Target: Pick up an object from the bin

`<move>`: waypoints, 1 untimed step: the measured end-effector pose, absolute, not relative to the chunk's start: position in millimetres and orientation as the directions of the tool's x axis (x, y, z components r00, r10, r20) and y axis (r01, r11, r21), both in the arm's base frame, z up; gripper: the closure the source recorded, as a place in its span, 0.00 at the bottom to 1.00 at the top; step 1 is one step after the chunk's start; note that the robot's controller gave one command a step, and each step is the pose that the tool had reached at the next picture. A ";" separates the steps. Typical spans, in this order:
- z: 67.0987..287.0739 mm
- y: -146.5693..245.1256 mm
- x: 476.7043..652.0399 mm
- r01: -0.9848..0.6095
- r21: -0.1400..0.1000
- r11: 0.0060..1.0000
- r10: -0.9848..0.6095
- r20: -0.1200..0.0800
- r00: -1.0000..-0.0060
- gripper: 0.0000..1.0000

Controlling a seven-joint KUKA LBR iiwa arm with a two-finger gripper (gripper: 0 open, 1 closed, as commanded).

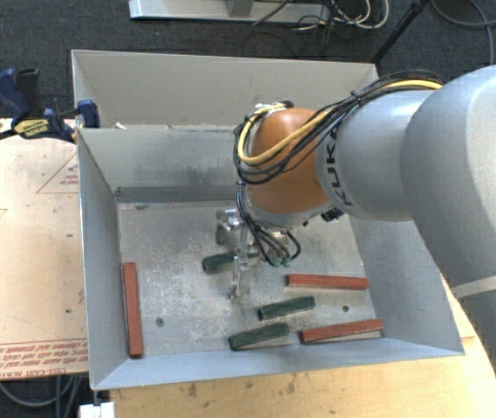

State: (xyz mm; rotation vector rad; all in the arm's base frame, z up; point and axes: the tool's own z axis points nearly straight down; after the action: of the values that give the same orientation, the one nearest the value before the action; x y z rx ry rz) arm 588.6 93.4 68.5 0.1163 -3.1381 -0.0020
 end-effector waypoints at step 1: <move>68.9 93.8 589.2 -0.072 0.002 0.997 -0.072 -0.001 -0.997 0.00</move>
Offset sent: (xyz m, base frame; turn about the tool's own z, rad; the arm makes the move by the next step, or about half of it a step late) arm 0.0000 0.0000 0.0000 0.0000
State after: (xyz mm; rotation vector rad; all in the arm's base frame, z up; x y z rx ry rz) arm 589.2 93.8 68.9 0.1135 -3.1404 -0.0026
